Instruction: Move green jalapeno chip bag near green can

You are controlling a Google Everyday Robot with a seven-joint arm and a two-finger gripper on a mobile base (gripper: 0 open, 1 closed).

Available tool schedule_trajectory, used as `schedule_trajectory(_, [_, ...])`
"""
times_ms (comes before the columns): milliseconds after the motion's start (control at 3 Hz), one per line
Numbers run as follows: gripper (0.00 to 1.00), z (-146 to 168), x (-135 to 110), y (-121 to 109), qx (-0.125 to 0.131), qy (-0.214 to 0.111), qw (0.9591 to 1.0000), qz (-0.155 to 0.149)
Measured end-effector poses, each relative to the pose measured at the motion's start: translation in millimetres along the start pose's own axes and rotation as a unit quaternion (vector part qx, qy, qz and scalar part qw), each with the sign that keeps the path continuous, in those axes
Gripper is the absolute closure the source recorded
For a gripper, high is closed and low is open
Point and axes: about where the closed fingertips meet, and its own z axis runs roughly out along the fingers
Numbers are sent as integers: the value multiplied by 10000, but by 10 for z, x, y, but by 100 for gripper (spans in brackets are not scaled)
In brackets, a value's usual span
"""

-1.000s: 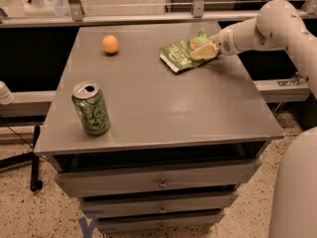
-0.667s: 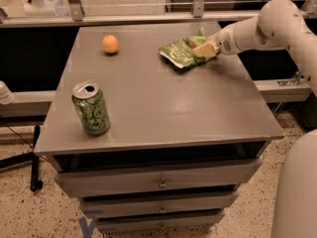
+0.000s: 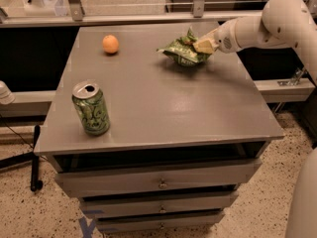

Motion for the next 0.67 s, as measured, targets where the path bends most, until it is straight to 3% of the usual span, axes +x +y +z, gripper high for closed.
schedule_trajectory(333, [100,-54,-137,227,-306,-139,9994,-108])
schedule_trajectory(667, [100,-55,-245,585,-792,-240,9961,-304])
